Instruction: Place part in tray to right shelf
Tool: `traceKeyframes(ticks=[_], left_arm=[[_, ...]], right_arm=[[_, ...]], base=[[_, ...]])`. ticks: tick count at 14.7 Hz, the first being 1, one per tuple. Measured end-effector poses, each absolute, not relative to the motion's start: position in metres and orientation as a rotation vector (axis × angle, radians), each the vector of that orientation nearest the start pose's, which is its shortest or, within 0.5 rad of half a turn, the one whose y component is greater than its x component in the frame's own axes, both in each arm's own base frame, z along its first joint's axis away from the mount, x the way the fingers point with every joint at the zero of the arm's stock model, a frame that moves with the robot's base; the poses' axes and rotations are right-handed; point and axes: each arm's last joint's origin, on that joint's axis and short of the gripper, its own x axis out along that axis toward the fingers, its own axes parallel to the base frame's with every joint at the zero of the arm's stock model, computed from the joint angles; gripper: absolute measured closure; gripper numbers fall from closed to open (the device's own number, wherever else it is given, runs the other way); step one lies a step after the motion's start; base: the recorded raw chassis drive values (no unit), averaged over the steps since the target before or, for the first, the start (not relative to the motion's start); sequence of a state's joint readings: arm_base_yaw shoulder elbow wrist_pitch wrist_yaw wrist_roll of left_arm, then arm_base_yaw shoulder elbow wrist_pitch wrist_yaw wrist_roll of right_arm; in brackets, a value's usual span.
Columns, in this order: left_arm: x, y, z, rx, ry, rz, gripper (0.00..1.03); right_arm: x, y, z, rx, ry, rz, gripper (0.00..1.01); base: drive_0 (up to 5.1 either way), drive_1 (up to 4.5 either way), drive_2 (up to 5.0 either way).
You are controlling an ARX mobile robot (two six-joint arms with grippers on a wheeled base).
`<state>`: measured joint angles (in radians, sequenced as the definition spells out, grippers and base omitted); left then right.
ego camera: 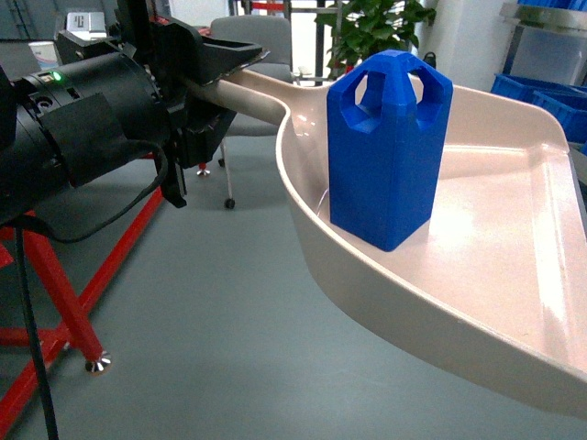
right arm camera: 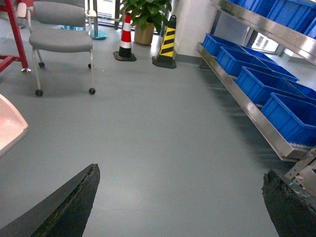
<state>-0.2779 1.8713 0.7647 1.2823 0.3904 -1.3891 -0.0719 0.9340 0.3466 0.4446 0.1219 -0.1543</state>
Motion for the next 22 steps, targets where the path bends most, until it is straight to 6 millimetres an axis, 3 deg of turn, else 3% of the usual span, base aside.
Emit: traceKeyframes(ticks=[7,22], left_arm=[[0.3380,-0.1076,0.1799,-1.320,0.312,-0.675,0.90],[0.3386,-0.1080,0.1792,-1.320,0.316,-0.674,0.90]], right_arm=[[0.1950,-0.0176,0.2166,-0.157,0.154,-0.182,0.03],[0.1956,-0.0176,0.2152,-0.157,0.164,-0.182,0.03]], base=[[-0.1,4.19,-4.4],[-1.6,-1.61,-1.6]])
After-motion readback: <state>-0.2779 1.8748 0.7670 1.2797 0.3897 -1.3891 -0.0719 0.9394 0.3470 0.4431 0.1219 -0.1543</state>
